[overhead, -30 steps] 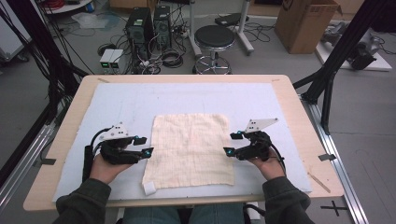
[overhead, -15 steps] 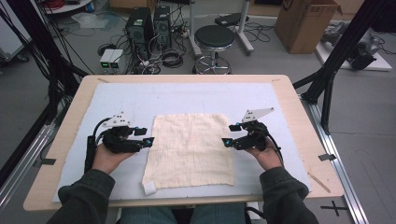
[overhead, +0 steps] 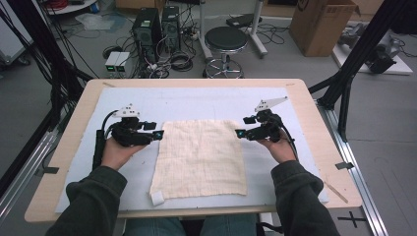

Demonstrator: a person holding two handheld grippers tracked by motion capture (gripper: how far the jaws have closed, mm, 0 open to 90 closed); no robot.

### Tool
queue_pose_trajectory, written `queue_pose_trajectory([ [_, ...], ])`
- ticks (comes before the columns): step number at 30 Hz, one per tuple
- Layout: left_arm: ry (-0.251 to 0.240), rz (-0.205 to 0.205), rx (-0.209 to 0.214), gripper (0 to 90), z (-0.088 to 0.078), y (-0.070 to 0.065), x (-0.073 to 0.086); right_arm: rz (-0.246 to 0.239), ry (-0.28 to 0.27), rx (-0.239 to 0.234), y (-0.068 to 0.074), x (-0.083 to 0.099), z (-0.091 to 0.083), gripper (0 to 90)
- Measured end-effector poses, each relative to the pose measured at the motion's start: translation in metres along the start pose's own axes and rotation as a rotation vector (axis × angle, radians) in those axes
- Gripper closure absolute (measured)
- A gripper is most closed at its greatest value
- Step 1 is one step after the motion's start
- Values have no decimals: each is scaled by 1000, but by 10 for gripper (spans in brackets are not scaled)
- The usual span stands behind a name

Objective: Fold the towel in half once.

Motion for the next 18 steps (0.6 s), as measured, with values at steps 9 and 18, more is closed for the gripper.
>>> queue_pose_trajectory([
  [9, 7, -45, -75, 501, 26, 24, -7, 46, -5, 49, -27, -2, 15, 361],
  [18, 35, -100, -135, 514, 49, 47, 0, 80, 16, 77, -40, 4, 30, 390],
])
Point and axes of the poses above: each handheld gripper's, and its own axes: z roughly forward along the jaws, x roughly out of its underside, y roughly to its left, the point moved 2 cm from there along z, roughly forward along the jaws, and after that the axes turned 5 degrees about -z, right-handed, at the moved point
